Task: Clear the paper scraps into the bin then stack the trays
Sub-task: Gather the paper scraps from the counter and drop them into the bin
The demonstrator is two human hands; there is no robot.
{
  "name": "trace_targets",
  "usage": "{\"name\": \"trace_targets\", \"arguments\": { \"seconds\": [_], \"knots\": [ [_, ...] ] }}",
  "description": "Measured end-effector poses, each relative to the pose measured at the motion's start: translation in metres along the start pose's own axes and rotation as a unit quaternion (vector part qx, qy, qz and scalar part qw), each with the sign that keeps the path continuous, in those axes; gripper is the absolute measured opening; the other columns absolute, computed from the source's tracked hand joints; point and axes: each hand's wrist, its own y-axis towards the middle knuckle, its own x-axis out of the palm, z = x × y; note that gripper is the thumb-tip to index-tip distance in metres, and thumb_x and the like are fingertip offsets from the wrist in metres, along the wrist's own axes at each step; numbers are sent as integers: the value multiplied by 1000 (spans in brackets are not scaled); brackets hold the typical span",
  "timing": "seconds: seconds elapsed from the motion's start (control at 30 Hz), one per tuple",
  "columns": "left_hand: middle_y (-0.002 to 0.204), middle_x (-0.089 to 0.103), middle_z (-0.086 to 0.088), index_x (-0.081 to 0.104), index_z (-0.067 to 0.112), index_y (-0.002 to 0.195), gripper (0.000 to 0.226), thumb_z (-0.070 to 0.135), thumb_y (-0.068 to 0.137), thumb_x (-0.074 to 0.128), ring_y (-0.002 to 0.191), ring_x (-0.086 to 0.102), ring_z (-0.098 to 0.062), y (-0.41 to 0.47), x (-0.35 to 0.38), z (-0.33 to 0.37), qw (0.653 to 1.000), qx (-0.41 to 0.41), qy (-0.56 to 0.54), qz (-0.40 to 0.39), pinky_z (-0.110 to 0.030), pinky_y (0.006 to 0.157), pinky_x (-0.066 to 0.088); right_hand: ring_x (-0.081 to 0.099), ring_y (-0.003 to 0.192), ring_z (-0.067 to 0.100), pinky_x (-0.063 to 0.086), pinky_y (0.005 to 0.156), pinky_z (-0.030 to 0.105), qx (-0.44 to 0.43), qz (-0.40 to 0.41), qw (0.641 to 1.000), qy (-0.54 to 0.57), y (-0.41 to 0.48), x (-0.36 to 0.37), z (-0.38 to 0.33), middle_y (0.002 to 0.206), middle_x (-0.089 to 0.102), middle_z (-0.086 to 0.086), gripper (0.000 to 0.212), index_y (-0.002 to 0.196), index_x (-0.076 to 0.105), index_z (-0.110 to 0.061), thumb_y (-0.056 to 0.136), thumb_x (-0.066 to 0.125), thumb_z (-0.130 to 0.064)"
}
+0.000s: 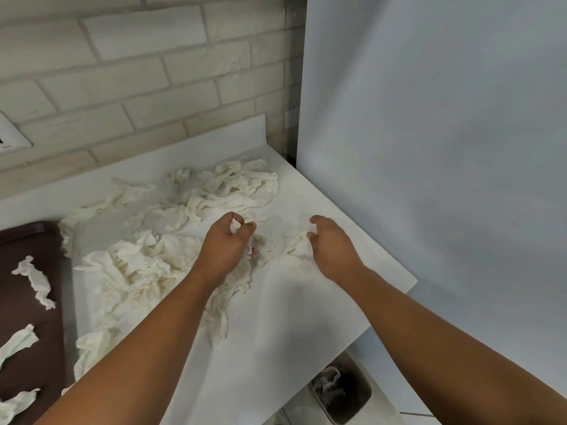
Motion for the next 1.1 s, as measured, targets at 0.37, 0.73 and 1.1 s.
{"name": "trace_targets", "arguments": {
  "seconds": [0.37, 0.73, 1.1],
  "knots": [
    [92, 69, -8, 46, 12, 97, 8, 6, 101, 47, 67, 62, -25, -15, 21, 5, 997, 38, -23, -70, -41, 66, 54, 70, 76, 12, 52, 67, 24, -15, 11, 985, 170, -10, -59, -14, 98, 58, -3, 23, 112, 52, -28, 102, 39, -11],
    [63, 34, 3, 40, 16, 74, 50, 60, 97, 46, 52, 25, -14, -58, 60, 33, 995, 3, -63, -73, -26, 46, 27, 61, 75, 18, 49, 63, 15, 28, 42, 959, 280, -49, -91, 4, 93, 58, 7, 16, 102, 59, -19, 102, 43, -20],
    [54, 44, -4, 62, 10, 73, 44, 46, 97, 56, 46, 41, -20, -147, 146, 22, 983, -11, 13, -181, -26, 45, 38, 65, 62, 20, 48, 52, 22, 121, 36, 955, 269, -158, -107, 82, 97, 64, 7, 18, 95, 52, -18, 100, 40, -6]
  ]
}}
